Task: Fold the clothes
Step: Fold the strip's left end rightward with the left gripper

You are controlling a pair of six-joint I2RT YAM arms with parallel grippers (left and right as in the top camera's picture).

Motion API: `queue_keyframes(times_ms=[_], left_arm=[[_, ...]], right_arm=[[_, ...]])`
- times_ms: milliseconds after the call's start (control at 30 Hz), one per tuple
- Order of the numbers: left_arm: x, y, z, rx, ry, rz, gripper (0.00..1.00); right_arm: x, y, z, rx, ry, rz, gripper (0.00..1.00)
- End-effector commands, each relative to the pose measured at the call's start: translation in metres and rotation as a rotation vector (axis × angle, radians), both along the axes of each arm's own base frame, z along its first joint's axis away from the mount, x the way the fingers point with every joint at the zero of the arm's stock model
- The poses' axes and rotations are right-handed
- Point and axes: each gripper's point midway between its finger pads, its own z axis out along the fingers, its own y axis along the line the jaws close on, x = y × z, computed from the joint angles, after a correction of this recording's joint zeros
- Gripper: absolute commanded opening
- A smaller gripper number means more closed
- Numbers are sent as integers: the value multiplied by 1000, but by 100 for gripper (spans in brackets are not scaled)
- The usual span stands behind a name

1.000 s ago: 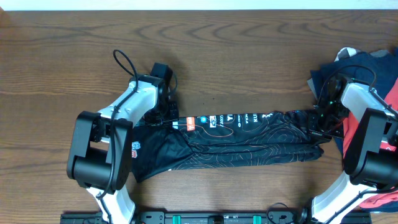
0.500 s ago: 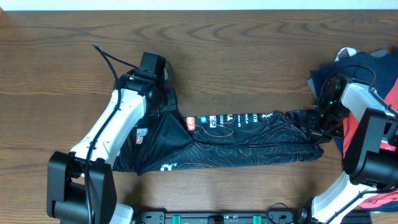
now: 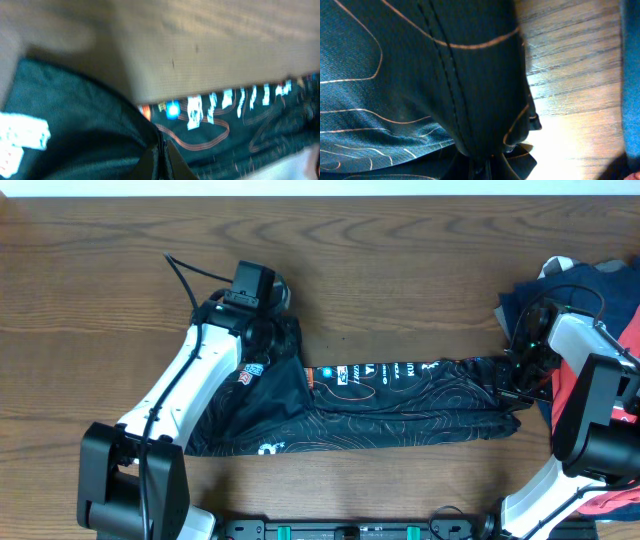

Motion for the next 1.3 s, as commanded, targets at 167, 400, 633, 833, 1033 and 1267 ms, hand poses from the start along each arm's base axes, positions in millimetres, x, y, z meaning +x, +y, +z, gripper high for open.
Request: queue_keyframes(times_ms=[167, 400, 633, 833, 1033, 1267], left_arm=[[-50, -34, -2, 0, 95, -205, 6], [-83, -68, -3, 18, 97, -363, 6], [-100, -81, -4, 34, 100, -437, 6], [-110, -74, -6, 58, 146, -437, 13], [-100, -67, -10, 118, 106, -421, 47], [-82, -45, -13, 176, 91, -338, 49]], right_arm=[[-3, 14, -18, 81, 12, -14, 1], [-4, 14, -17, 82, 16, -15, 1], [-5, 14, -17, 82, 19, -15, 1], [-5, 14, -17, 82, 19, -15, 1], [-5, 14, -17, 82, 19, -15, 1], [-5, 14, -17, 83, 19, -15, 1]])
